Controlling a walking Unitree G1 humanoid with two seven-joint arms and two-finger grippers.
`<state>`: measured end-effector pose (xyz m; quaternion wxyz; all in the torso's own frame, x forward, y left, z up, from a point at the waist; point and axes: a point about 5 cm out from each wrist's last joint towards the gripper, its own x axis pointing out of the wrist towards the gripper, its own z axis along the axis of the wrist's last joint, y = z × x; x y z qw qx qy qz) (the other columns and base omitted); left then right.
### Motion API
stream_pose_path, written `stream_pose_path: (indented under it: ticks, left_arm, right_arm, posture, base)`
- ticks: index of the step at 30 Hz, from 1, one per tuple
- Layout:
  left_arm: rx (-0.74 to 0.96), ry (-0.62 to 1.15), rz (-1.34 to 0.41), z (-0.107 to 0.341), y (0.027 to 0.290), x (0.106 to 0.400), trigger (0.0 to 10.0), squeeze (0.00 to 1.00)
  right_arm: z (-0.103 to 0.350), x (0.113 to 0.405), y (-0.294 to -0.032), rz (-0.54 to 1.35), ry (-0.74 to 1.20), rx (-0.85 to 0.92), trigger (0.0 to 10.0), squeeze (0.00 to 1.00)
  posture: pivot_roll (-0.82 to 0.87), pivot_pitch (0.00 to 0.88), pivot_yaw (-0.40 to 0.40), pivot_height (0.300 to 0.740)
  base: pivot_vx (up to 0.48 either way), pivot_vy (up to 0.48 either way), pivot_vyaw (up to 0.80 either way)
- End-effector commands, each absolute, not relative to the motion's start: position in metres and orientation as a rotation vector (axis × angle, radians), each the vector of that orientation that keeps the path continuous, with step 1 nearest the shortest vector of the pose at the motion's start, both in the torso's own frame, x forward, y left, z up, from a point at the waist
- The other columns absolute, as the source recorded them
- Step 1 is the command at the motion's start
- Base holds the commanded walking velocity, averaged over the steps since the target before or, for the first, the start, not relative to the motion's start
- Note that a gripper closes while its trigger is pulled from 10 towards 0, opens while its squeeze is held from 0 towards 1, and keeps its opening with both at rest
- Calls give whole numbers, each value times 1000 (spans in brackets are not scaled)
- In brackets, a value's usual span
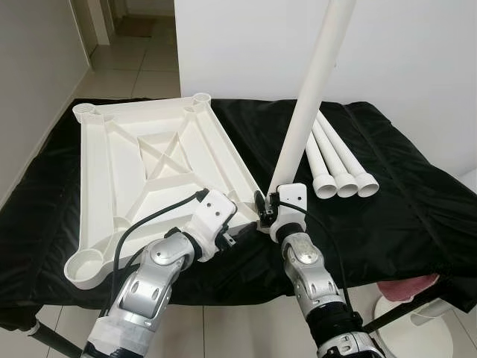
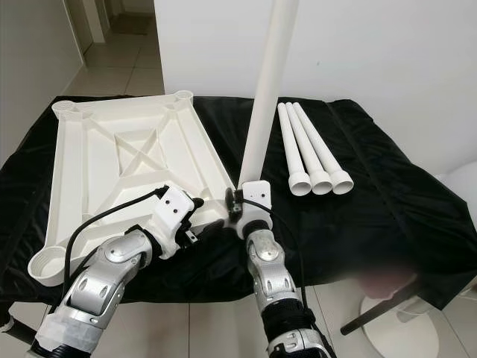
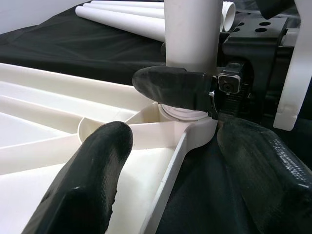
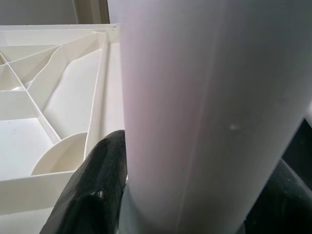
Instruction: Building children table
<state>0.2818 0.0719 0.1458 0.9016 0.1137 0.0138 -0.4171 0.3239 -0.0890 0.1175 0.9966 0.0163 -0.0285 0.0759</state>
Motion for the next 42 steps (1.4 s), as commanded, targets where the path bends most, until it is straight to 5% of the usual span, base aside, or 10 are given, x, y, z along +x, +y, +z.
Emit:
stream_pose_path:
  ticks: [1,3,4,12,13,15,16,41,42]
  left_arm:
    - [250,19,-829,145,71,282,10000,0]
    - [252,19,-833,145,70,282,10000,0]
    - [253,17,-834,145,70,282,10000,0]
    - [258,16,-842,145,69,282,10000,0]
    - [259,17,-844,145,69,282,10000,0]
    - [259,17,-844,145,69,282,10000,0]
    - [259,17,-845,145,68,282,10000,0]
    - [272,26,-842,142,70,281,10000,0]
    - [272,26,-836,142,71,281,10000,0]
  right_arm:
    - [113,321,-89,169,-25,80,10000,0]
    - [114,321,-90,175,-30,75,10000,0]
    - [116,321,-93,199,-40,75,10000,1000]
    - [122,320,-101,356,-69,16,10000,1000]
    - [122,320,-105,407,-66,-4,10000,435]
    - [122,320,-105,407,-66,-4,10000,435]
    - [122,321,-107,435,-67,-22,10000,0]
    - [122,339,-121,745,-58,-219,9843,0]
    - [121,340,-122,750,-55,-217,4549,0]
  posture:
    - [11,0,-46,740]
    - [11,0,-46,740]
    - [6,0,-45,740]
    - [2,0,-42,740]
    - [2,0,-42,740]
    - [2,0,-42,740]
    - [0,0,-42,740]
    - [24,0,-50,740]
    - [24,0,-50,740]
  base:
    - [0,0,0]
    - [0,0,0]
    - [0,0,0]
    - [0,0,0]
    - [0,0,0]
    - [0,0,0]
    - [0,0,0]
    - [0,0,0]
    - [0,0,0]
